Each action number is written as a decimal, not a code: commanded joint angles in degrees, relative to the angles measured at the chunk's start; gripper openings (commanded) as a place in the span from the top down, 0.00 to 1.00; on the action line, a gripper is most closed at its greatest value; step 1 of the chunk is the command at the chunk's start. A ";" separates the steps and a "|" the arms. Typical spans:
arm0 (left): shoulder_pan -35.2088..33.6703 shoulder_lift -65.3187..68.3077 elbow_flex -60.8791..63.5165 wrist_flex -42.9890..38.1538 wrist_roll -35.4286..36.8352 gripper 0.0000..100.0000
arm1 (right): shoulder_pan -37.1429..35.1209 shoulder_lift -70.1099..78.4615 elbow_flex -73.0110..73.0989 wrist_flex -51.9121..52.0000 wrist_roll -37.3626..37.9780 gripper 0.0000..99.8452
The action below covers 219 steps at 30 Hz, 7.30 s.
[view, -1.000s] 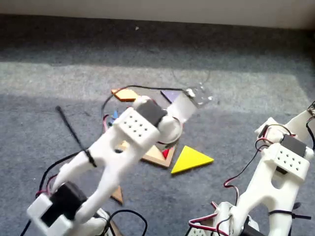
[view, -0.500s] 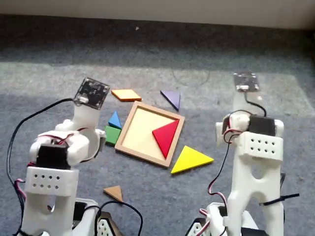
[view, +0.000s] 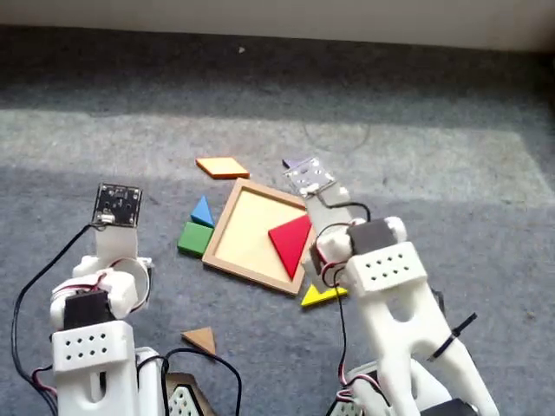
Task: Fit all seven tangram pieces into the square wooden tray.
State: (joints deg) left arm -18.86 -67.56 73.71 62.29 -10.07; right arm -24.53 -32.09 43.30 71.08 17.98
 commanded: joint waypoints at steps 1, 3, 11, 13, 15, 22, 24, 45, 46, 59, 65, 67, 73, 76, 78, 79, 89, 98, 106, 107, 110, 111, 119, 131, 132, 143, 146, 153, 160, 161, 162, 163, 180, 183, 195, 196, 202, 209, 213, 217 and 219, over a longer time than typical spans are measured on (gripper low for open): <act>-1.01 -3.03 2.59 -3.52 -0.09 0.88 | -5.23 -1.80 8.04 -12.62 -2.99 0.81; -1.01 -3.91 2.77 -3.52 -0.09 0.88 | -5.05 -1.80 10.86 -17.19 -2.99 0.81; -0.75 -4.44 3.56 -3.52 -0.09 0.88 | -0.57 -1.71 13.93 -23.16 -2.99 0.81; -0.75 -4.44 3.65 -3.52 -0.09 0.88 | 0.04 -0.75 14.90 -25.01 -2.99 0.81; -0.75 -4.44 3.65 -3.43 -0.09 0.88 | 0.13 2.42 15.60 -26.24 -2.99 0.81; -0.75 -4.44 3.74 -3.43 -0.09 0.88 | 3.12 18.59 9.27 -27.03 -2.73 0.81; -0.75 -4.44 3.74 -3.43 -0.09 0.88 | 6.99 21.05 6.64 -27.03 -2.73 0.81; -0.75 -4.44 3.74 -3.43 -0.18 0.88 | 21.05 7.87 -11.56 -1.98 -0.97 0.81; -0.75 -4.44 3.74 -3.43 -0.18 0.88 | 18.95 5.14 -11.30 -0.57 0.88 0.81; -0.84 -4.44 3.82 -3.52 -0.26 0.88 | 1.80 -7.34 9.45 1.36 17.41 0.62; -0.84 -4.44 4.62 -3.69 -0.35 0.88 | 0.04 -6.64 10.59 -3.30 18.46 0.56; -0.84 -4.44 4.70 -3.78 -0.44 0.88 | -1.01 -3.82 10.77 -3.30 20.84 0.56; -0.84 -4.44 4.70 -3.69 -0.44 0.88 | -1.01 9.98 10.15 -3.56 24.44 0.56; -0.84 -4.44 4.70 -3.69 -0.44 0.88 | -1.01 15.52 7.87 -6.02 25.93 0.56; -0.84 -4.44 4.70 -3.69 -0.44 0.88 | -0.04 18.68 5.93 -8.04 26.02 0.56; -0.84 -4.44 4.70 -3.69 -0.44 0.88 | 0.48 20.18 4.97 -8.92 26.11 0.56; -0.84 -4.44 4.70 -3.60 -0.44 0.88 | 3.56 32.22 -2.51 -11.56 26.20 0.62; -0.84 -4.44 4.70 -3.52 -0.44 0.88 | 4.09 33.19 -2.33 -11.30 30.15 0.80; -0.84 -4.44 4.70 -3.52 -0.44 0.88 | 6.55 32.92 -2.68 -11.21 30.15 0.81; -0.84 -4.44 4.70 -3.52 -0.44 0.88 | 7.34 32.40 -3.12 -11.21 30.15 0.81; -0.84 -4.44 4.70 -3.52 -0.44 0.88 | 9.80 28.09 -4.62 -10.07 30.15 0.81; -0.84 -4.44 4.70 -3.60 -0.44 0.88 | 10.42 26.15 -4.79 -8.31 30.15 0.81; -0.84 -4.44 4.70 -3.69 -0.44 0.88 | 8.40 13.14 -7.96 -1.98 23.56 0.81; -1.10 -4.44 4.70 -3.52 -0.44 0.88 | -11.38 15.52 -12.97 -12.88 3.96 0.81; -1.10 -4.44 4.70 -3.52 -0.53 0.88 | -12.35 17.19 -14.20 -13.93 2.90 0.81; -1.10 -4.44 4.70 -3.52 -0.53 0.88 | -16.92 40.13 -31.96 -17.63 -4.57 0.81; -1.10 -4.44 4.70 -3.52 -0.53 0.88 | -16.92 42.86 -33.89 -17.63 -5.19 0.81; -1.10 -4.44 4.70 -3.52 -0.53 0.88 | -16.66 44.18 -33.19 -17.54 -2.64 0.81; -1.10 -4.44 4.70 -3.52 -0.53 0.88 | -18.42 44.18 -28.88 -15.78 1.58 0.81; -1.10 -4.44 4.70 -3.52 -0.53 0.88 | -18.42 44.18 -28.62 -14.81 2.29 0.81; -1.10 -4.44 4.70 -3.52 -0.53 0.88 | -18.42 44.18 -28.62 -13.85 2.55 0.81; -1.10 -4.44 4.70 -3.52 -0.53 0.88 | -18.42 44.18 -28.62 -12.62 2.64 0.80; -1.10 -4.44 4.79 -3.69 -0.53 0.88 | -19.30 34.86 -31.43 -1.19 0.53 0.64; -1.10 -4.44 4.79 -3.69 -0.53 0.88 | -17.63 30.55 -31.34 -4.62 -0.97 0.64; -1.10 -4.44 4.79 -3.78 -0.53 0.88 | -10.86 33.01 -23.34 -16.84 -0.62 0.88; -1.10 -4.44 4.79 -3.78 -0.53 0.88 | -11.03 33.63 -23.34 -16.84 -0.62 0.90; -1.10 -4.44 4.79 -3.78 -0.53 0.88 | -14.02 37.85 -23.25 -16.57 -0.62 0.93; -1.10 -4.44 4.79 -3.78 -0.53 0.88 | -17.63 37.76 -23.60 -12.70 -0.79 0.93; -1.10 -4.44 4.79 -3.87 -0.53 0.88 | -17.45 37.49 -23.78 -9.54 -0.97 0.93; -1.10 -4.44 4.79 -3.87 -0.53 0.88 | -17.36 30.90 -25.45 -7.52 -0.97 0.93; -1.10 -4.44 4.79 -3.87 -0.53 0.88 | -17.27 25.54 -24.31 -7.52 -0.97 0.93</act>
State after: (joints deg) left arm -19.30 -71.34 78.81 59.56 -10.07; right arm -41.49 4.31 20.35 62.81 17.63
